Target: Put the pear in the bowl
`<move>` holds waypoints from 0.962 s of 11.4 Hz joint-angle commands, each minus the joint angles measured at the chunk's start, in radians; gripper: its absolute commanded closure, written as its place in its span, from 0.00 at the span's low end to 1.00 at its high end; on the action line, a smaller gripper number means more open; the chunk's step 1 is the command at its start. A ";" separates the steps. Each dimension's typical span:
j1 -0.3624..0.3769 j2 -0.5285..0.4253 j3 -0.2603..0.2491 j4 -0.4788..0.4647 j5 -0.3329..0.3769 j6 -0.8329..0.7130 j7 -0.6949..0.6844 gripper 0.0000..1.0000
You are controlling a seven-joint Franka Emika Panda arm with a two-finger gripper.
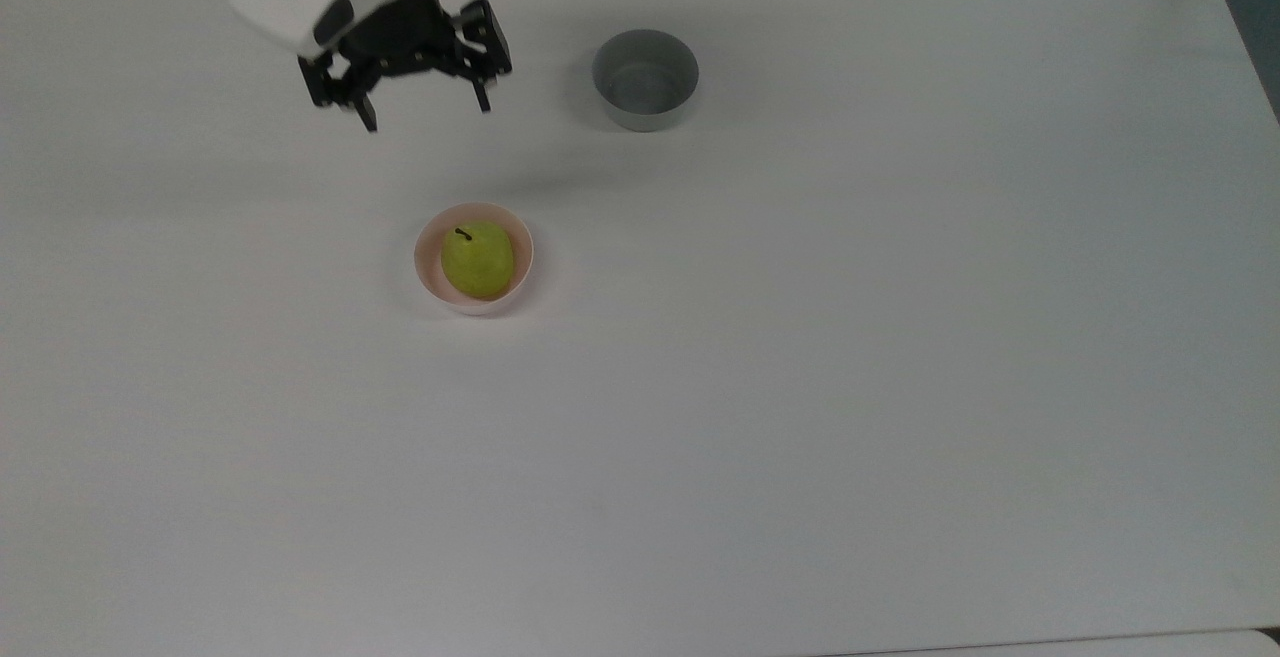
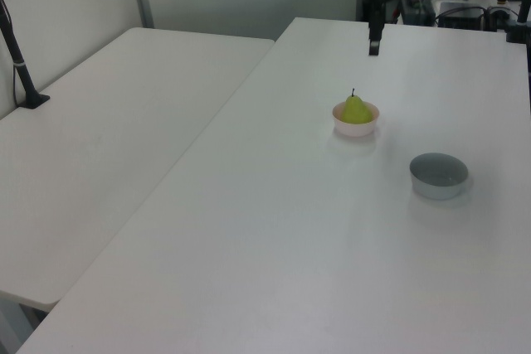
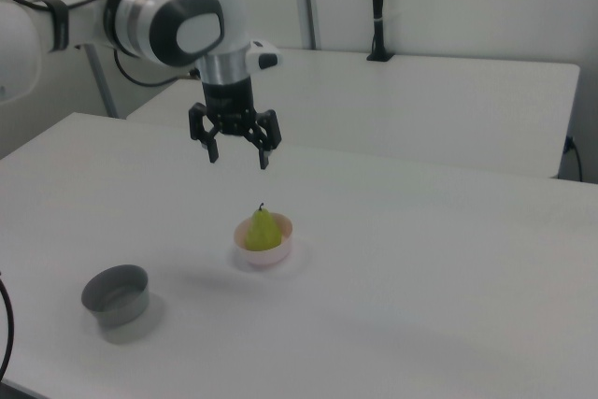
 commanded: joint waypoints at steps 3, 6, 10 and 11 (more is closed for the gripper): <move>-0.017 -0.148 0.005 0.029 -0.006 -0.161 0.133 0.00; -0.052 -0.199 0.024 0.042 -0.004 -0.242 0.147 0.00; -0.123 -0.215 0.071 0.035 -0.016 -0.204 0.137 0.00; -0.121 -0.213 0.077 0.029 -0.023 -0.149 0.112 0.00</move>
